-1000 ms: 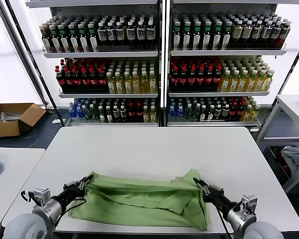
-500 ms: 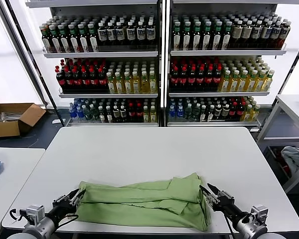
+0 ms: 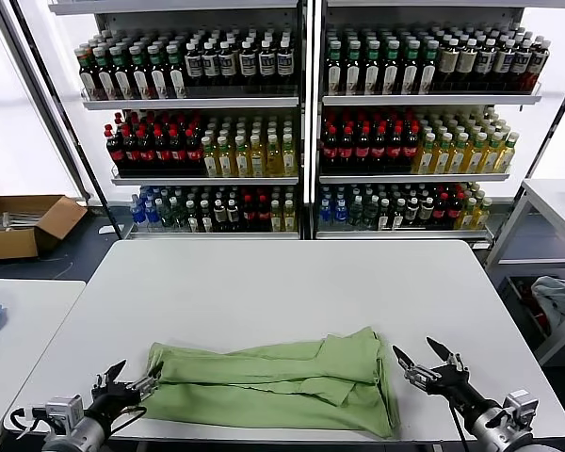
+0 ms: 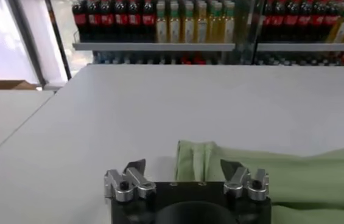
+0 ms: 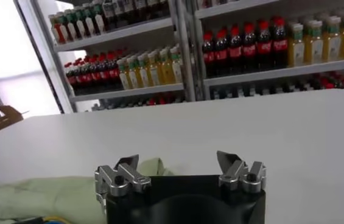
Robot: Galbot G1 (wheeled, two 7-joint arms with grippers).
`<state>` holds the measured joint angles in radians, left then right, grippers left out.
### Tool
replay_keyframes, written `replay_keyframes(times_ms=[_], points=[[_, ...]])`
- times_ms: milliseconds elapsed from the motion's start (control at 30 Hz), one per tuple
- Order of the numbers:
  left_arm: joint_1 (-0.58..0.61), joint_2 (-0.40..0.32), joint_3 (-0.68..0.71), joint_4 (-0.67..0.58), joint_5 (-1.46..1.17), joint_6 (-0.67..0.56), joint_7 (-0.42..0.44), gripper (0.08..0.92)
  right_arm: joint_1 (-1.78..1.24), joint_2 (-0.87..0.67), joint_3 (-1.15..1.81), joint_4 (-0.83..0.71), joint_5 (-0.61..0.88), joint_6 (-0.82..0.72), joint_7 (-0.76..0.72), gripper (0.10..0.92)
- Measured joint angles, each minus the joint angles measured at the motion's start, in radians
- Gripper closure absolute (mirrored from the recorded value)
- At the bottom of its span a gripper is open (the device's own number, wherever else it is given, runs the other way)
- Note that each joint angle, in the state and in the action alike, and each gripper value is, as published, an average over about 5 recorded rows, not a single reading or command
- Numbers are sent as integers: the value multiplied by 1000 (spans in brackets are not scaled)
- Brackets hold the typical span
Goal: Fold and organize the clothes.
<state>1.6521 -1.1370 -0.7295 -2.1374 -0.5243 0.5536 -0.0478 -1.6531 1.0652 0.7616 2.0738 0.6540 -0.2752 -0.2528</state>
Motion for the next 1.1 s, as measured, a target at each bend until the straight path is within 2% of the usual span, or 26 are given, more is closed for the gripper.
replay_keyframes(times_ms=[100, 233, 667, 967, 1100], points=[[-5, -26, 26, 13, 14, 0, -24, 184, -9, -1, 13, 0, 1, 12, -4, 203], [-6, -56, 61, 26, 31, -1, -48, 219, -12, -2, 20, 1, 3, 22, -7, 203], [0, -109, 129, 42, 73, -16, -92, 585, -1, 1, 17, 1, 3, 35, -8, 203], [-15, -97, 140, 56, 108, -58, -101, 843, 11, -5, 15, 7, 5, 34, -7, 203], [-29, -73, 111, 67, 109, -72, -111, 900, 19, -9, 12, 13, 9, 29, -4, 203]])
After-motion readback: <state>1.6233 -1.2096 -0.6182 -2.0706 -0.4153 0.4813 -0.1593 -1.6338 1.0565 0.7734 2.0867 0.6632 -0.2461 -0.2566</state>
